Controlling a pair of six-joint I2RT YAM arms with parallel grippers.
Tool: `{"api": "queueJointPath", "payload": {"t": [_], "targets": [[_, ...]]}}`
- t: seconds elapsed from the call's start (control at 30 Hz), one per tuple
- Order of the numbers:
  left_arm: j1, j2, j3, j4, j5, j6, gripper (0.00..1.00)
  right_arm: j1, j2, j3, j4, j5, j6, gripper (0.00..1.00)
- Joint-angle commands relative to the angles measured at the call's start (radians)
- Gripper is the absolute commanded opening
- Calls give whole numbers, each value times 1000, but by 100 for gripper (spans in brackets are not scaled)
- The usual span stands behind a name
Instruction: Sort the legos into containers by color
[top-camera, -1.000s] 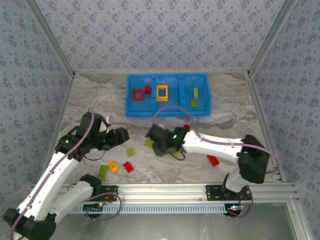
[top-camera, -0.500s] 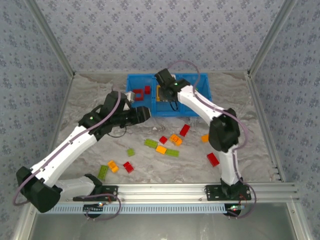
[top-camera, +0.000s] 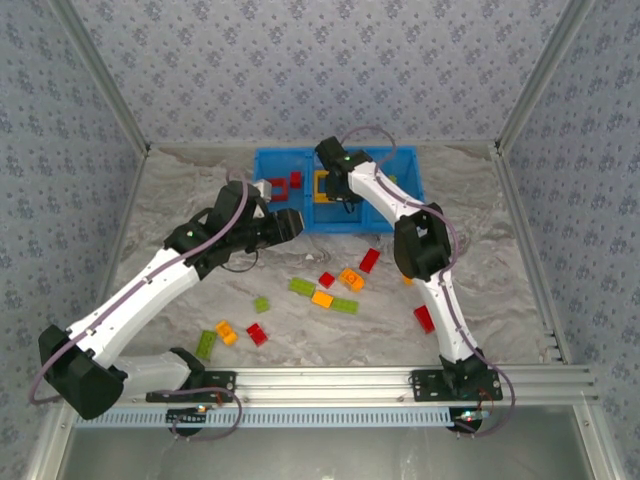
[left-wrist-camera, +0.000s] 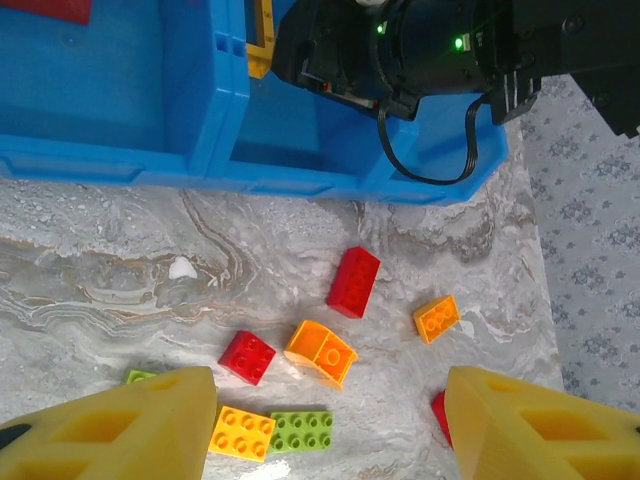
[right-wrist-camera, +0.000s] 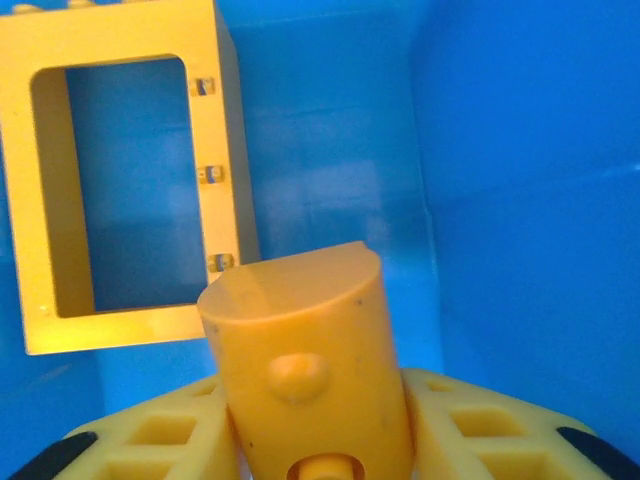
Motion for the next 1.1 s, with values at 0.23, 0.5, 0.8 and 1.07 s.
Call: {"api": "queueJointPath", "payload": {"t": [0.23,0.5,0.8,1.07], "targets": [[-14,-35,3,-53,-70,-17,62,32,-59,67,-5,-15,-7,57],[-21,-129,-123,-420,-161,-239,60,152,-434,-223,137,134,-47,56],[-213,-312,-481,-438,-120,-589,64,477,-1094,-1180,786,-186,-345,61],[-263,-273,-594,-296,-102,-669,68,856,-1359,-1555,900,-122,-331,64]]}}
